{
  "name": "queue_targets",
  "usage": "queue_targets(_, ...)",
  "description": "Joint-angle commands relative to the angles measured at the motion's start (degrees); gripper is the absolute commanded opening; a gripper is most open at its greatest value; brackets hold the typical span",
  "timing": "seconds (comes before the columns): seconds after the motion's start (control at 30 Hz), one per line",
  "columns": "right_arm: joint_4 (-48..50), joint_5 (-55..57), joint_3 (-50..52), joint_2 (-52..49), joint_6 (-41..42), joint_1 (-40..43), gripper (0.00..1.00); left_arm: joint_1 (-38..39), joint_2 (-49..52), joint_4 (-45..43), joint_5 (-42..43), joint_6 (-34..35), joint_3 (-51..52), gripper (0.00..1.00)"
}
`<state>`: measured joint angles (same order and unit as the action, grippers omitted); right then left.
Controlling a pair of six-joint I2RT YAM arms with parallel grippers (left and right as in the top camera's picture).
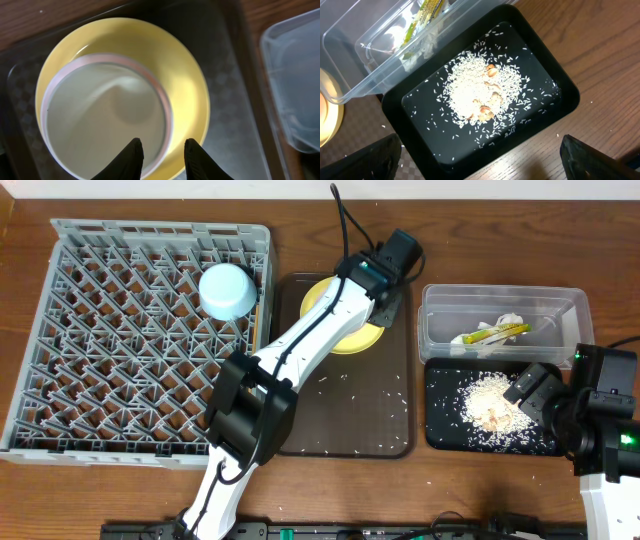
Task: Sort waste into correct bins and load items into the dishwasher
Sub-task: 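Grasp the white cup with the left gripper and lift it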
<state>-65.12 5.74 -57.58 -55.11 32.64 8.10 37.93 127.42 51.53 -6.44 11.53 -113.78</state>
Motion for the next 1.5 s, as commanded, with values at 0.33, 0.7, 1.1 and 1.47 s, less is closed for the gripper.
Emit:
queue_targets(0.33,-0.07,0.00,-0.48,0.02,0.07,0.50,0.99,-0.24,0.68,-2.51,-3.30,-0.79,3.50,0.29)
queue_targets(0.7,-0.07,0.00,-0.48,0.02,0.07,0.50,0.99,-0.24,0.68,-3.72,-3.32,-0.81,4.63,0.25)
queue_targets(1.1,-0.07,0.00,-0.48,0.02,0.07,0.50,0.99,-0.85,0.00,-5.22,-8.90,-0.79,5.86,0.08)
queue_targets(1.47,-0.07,0.00,-0.48,0.02,0.07,0.50,0.99,-4.63,-9.73,-3.41,-0.92,-0.79,5.07,0.08)
